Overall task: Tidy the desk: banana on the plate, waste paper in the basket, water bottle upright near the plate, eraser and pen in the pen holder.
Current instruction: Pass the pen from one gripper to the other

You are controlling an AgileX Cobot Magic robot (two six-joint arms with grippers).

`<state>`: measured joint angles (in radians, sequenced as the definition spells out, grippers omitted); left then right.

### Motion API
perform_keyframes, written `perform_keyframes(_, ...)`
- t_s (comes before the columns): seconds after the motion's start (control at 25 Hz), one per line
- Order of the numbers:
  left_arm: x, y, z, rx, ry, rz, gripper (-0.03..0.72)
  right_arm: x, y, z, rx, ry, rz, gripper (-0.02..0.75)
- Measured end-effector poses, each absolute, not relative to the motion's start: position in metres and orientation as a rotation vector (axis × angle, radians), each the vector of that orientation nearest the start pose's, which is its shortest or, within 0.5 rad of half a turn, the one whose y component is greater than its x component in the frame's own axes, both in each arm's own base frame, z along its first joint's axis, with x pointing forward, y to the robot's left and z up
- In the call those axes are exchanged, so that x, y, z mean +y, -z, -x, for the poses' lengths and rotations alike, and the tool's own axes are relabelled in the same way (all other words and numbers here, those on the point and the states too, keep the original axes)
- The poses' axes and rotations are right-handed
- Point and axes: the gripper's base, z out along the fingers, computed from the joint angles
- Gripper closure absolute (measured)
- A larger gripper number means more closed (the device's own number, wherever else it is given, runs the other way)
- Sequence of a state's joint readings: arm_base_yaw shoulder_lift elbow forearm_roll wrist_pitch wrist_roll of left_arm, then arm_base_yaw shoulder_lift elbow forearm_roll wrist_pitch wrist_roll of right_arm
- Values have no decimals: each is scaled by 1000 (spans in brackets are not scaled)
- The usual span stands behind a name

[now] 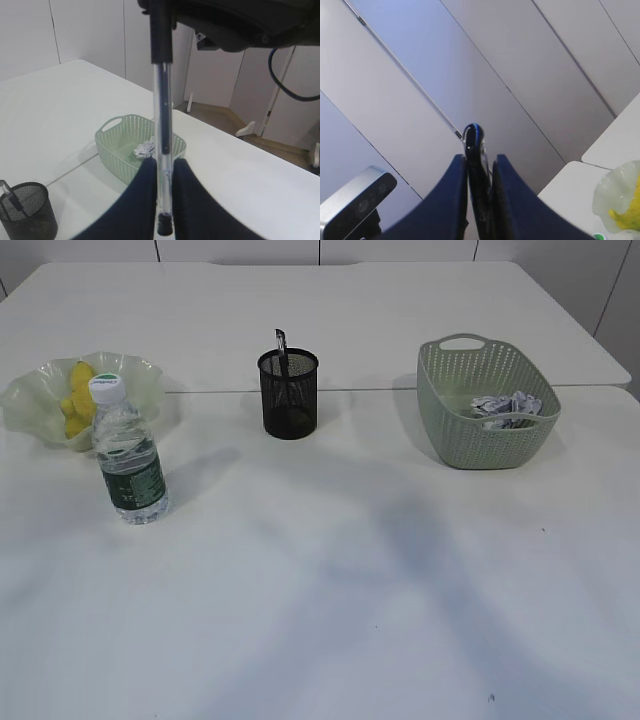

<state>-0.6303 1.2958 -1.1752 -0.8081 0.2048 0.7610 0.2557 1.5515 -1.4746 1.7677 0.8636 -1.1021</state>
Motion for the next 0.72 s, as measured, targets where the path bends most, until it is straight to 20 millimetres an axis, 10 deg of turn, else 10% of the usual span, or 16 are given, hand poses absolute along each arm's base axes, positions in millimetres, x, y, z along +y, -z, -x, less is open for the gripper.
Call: perform_keyframes(0.72, -188, -403, -235, 1667, 611, -627, 665, 152, -445, -314, 1510, -1365, 419, 640)
